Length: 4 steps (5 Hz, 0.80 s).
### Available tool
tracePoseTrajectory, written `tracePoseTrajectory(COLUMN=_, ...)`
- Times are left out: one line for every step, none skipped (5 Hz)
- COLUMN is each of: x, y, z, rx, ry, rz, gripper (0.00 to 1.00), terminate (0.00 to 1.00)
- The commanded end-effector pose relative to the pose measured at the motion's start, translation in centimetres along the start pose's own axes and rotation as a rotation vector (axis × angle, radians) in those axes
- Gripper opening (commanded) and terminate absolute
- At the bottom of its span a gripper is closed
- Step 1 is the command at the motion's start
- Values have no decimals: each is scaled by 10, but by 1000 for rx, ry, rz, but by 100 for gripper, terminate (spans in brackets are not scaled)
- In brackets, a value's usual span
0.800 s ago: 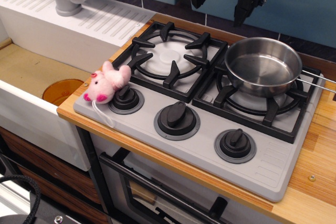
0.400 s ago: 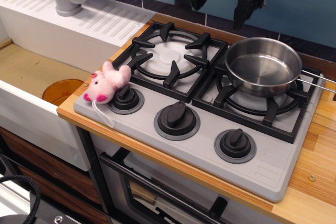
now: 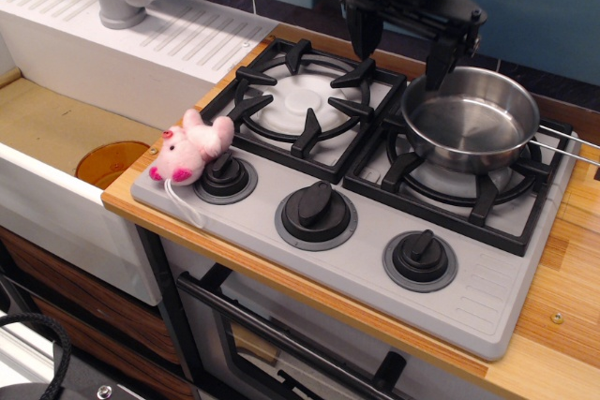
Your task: Put pan on stove and put stuffedpig in pan
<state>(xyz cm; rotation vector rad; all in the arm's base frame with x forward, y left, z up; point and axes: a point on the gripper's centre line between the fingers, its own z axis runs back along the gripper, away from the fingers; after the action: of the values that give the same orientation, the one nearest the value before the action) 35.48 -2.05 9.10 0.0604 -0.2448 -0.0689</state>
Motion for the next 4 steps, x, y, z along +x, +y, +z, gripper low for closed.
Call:
tracePoseTrajectory(x=6, y=8, z=-4, rx=-30, ry=-73, rz=-2, gripper=100, terminate=0)
tracePoseTrajectory(x=4, y=5, z=-14, rx=-31, ry=-95, rz=3, gripper=100, terminate=0)
tracePoseTrajectory(x=5, y=3, z=-18, rx=-33, ry=-104, rz=4, gripper=100, terminate=0)
tracePoseTrajectory(x=5, y=-1, z=-11, rx=-18, ry=-97, rz=9, gripper=100, terminate=0)
